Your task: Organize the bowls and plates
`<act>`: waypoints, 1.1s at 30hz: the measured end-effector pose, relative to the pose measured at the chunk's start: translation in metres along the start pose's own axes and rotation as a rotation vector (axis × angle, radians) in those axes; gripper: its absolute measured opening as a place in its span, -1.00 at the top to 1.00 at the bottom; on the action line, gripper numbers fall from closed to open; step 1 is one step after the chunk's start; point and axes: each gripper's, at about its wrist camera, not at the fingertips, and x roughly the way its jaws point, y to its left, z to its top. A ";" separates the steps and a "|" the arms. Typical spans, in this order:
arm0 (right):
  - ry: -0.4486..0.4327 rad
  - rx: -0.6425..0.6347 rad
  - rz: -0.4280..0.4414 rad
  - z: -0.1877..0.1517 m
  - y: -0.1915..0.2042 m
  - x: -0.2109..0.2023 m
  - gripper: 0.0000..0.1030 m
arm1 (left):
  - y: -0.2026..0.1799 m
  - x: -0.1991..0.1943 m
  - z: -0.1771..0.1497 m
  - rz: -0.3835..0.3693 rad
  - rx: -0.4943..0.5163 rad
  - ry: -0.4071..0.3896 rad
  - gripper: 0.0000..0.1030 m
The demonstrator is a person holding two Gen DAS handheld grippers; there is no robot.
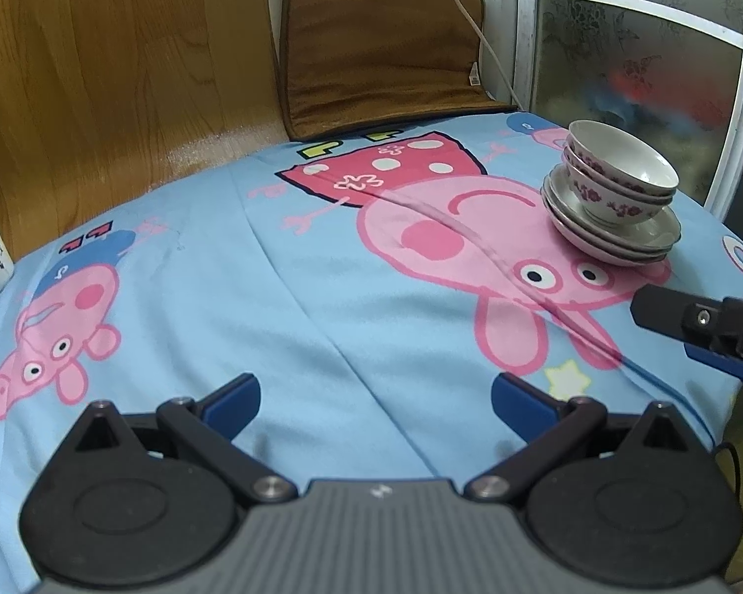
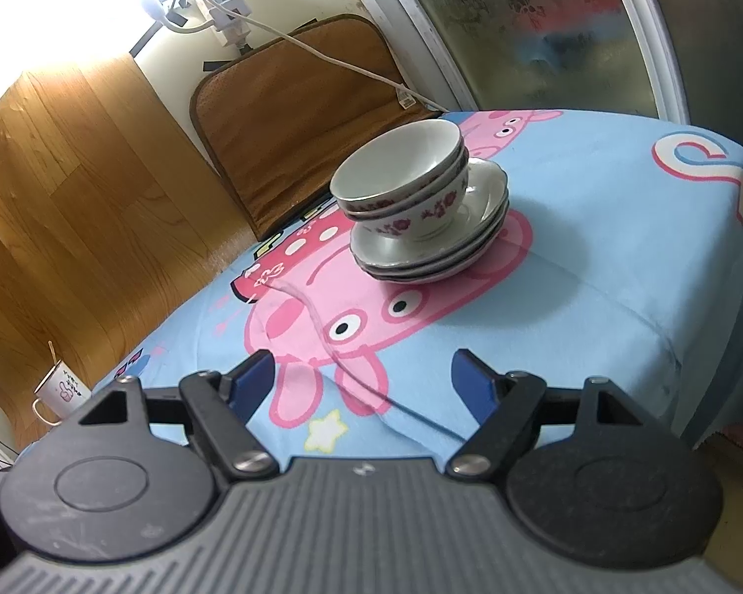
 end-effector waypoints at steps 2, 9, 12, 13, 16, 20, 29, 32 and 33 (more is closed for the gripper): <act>0.000 0.000 0.000 0.000 0.000 0.000 -0.56 | 0.000 0.001 0.000 -0.006 -0.004 0.005 -1.00; 0.001 0.000 0.000 0.000 0.000 0.001 -0.56 | -0.001 0.002 -0.001 -0.002 0.000 0.014 -1.00; 0.001 0.000 0.000 0.000 0.000 0.001 -0.56 | -0.001 0.004 -0.001 -0.004 -0.002 0.022 -1.00; 0.001 0.000 0.000 0.000 0.000 0.001 -0.56 | 0.000 0.004 -0.002 -0.005 -0.002 0.025 -1.00; 0.002 0.002 -0.001 -0.001 0.000 0.001 -0.56 | 0.000 0.006 -0.002 -0.006 -0.004 0.033 -1.00; 0.006 0.005 -0.003 -0.003 -0.001 0.002 -0.56 | -0.001 0.007 -0.002 -0.004 -0.001 0.037 -1.00; 0.007 0.008 -0.004 -0.004 -0.002 0.002 -0.56 | -0.002 0.008 -0.003 -0.002 0.002 0.043 -1.00; 0.007 0.007 -0.004 -0.004 -0.003 0.002 -0.56 | -0.002 0.009 -0.003 -0.002 0.003 0.048 -1.00; 0.008 0.007 -0.003 -0.003 -0.003 0.002 -0.56 | -0.003 0.009 -0.003 -0.002 0.004 0.049 -1.00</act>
